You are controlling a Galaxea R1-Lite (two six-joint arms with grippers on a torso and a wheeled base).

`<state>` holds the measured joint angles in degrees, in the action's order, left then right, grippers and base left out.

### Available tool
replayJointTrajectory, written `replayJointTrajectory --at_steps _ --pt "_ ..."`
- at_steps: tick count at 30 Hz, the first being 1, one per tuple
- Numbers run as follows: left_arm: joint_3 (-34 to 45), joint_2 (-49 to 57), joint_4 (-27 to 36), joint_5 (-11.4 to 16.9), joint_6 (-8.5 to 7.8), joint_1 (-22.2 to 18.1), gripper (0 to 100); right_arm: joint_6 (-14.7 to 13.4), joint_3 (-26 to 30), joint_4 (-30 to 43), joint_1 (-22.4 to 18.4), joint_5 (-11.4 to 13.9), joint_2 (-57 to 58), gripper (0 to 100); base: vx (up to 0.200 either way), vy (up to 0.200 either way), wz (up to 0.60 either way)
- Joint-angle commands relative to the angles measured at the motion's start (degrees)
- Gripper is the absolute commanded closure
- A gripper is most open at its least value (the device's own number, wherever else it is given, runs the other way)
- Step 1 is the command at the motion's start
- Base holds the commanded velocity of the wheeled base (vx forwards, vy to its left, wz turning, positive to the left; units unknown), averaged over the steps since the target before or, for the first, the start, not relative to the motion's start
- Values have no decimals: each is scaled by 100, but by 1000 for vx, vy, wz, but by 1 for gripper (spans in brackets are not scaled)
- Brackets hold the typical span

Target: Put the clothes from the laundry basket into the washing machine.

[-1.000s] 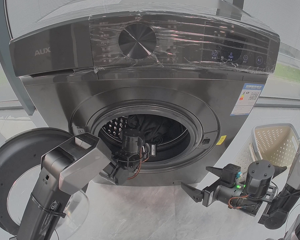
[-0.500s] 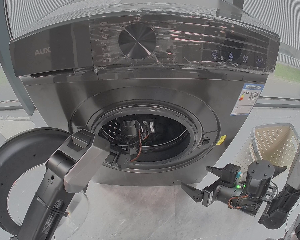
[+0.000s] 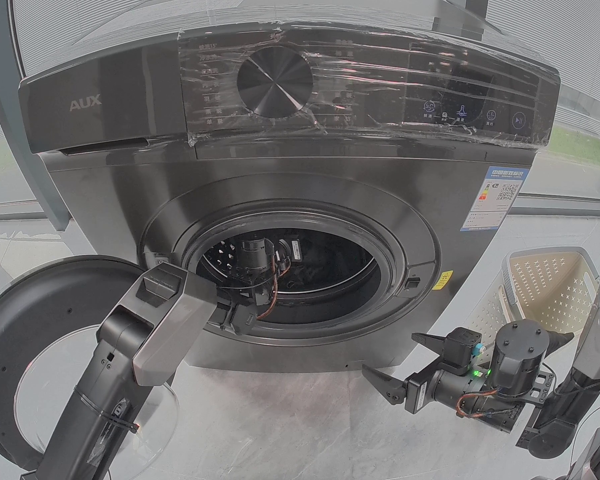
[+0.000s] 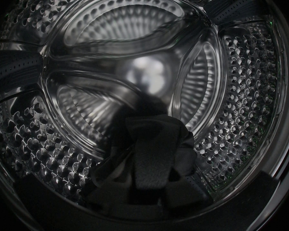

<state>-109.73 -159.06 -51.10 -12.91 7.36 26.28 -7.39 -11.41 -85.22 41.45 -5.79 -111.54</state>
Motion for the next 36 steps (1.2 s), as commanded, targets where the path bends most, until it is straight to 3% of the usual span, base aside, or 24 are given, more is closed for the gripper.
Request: replayJointTrajectory --at_steps 1,13,22,36 --pt "39 7 -14 -1 2 8 0 0 -10 -3 -5 -1 -8 0 0 0 0" --pt "1349 701 -216 -1 28 369 0 0 7 -3 -5 -10 27 0 0 0 0" --pt "2790 1246 -787 -1 28 755 0 0 34 -3 -14 -1 36 0 0 0 0" --pt "4232 1730 -1455 -1 -33 1054 0 -8 51 -3 -14 8 19 0 0 0 0"
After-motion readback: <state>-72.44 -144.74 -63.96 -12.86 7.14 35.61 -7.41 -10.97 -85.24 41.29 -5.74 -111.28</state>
